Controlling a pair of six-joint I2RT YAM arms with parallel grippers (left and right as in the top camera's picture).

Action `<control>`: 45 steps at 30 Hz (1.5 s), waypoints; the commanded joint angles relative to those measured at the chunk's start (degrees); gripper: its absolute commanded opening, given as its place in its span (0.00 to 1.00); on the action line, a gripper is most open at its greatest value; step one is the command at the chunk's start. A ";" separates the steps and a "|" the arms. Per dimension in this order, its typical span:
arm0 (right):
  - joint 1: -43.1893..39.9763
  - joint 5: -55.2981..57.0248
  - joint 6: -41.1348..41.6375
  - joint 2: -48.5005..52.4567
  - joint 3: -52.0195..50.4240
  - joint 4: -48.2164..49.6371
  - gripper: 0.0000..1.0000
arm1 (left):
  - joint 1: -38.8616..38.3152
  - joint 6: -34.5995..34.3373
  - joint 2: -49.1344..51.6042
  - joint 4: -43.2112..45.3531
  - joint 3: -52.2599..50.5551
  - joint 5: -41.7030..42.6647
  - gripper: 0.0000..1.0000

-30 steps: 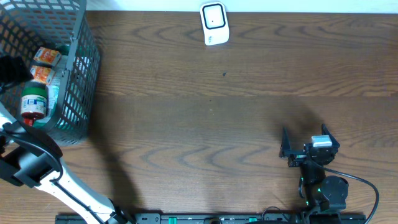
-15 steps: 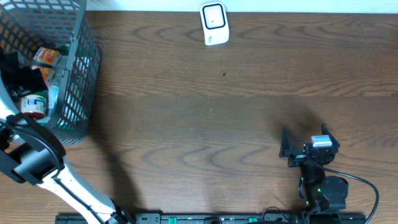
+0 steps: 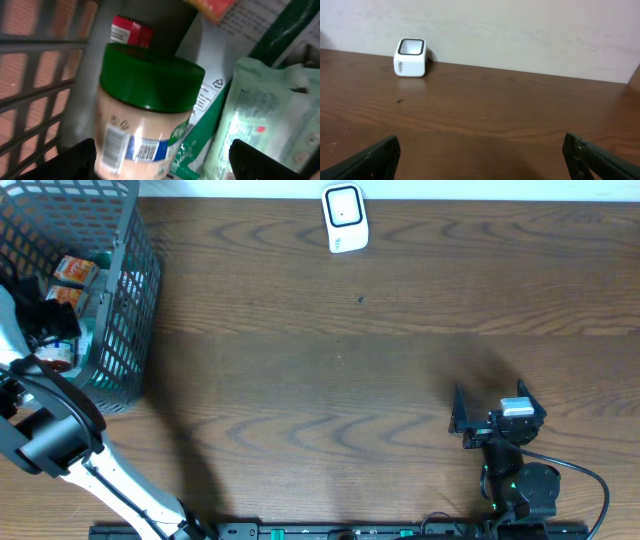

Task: Scan the item barcode
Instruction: 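Lower the left gripper onto the green-lidded jar and grasp it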

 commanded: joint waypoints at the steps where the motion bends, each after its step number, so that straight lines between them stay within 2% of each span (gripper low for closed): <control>1: -0.61 -0.22 -0.33 -0.31 -0.04 -0.20 0.99 | 0.02 0.55 0.31 1.51 -2.60 -0.68 0.86; 7: -0.61 -0.22 -0.33 -0.31 -0.04 -0.20 0.99 | 0.02 1.60 0.31 4.63 -5.05 -0.68 0.86; 30: -0.61 -0.22 -0.33 -0.31 -0.04 -0.20 0.99 | 0.02 1.55 0.37 8.00 -8.48 -0.66 0.85; 33: -0.61 -0.22 -0.33 -0.31 -0.04 -0.20 0.99 | 0.02 1.55 0.33 8.26 -8.46 -0.66 0.81; 39: -0.61 -0.22 -0.33 -0.31 -0.04 -0.20 0.99 | 0.02 1.53 0.26 8.39 -8.13 -0.66 0.65; 45: -0.61 -0.22 -0.33 -0.31 -0.04 -0.20 0.99 | 0.02 1.51 -1.60 8.68 -7.37 -0.66 0.60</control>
